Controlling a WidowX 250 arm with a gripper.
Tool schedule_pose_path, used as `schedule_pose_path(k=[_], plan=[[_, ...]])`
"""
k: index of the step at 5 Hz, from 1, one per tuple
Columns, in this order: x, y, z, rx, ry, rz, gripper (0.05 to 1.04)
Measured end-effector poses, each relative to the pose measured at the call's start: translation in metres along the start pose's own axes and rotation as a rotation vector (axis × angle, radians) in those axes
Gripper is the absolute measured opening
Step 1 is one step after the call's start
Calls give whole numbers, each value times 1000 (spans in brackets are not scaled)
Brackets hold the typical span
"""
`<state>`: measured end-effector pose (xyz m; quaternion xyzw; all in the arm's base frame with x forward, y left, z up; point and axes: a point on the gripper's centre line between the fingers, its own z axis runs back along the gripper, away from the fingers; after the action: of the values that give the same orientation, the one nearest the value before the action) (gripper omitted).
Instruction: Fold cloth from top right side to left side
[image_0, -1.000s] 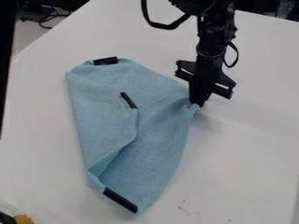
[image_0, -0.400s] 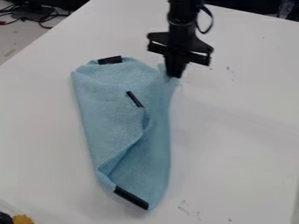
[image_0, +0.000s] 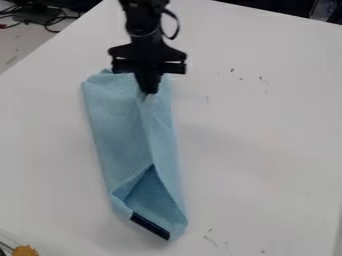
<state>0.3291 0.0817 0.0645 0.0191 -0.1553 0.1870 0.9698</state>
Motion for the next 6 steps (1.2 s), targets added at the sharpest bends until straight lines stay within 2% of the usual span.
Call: schedule_pose_path(k=[1, 2, 3, 4, 5, 6], plan=[[-22, 28, -16, -25, 21, 85, 62], [-38, 30, -31, -58, 42, 112, 85], [-43, 35, -35, -40, 41, 92, 247], [-48, 42, -34, 7, 73, 66, 516], [-39, 51, -19, 59, 55, 40, 820], [-41, 69, -12, 115, 66, 40, 1002]])
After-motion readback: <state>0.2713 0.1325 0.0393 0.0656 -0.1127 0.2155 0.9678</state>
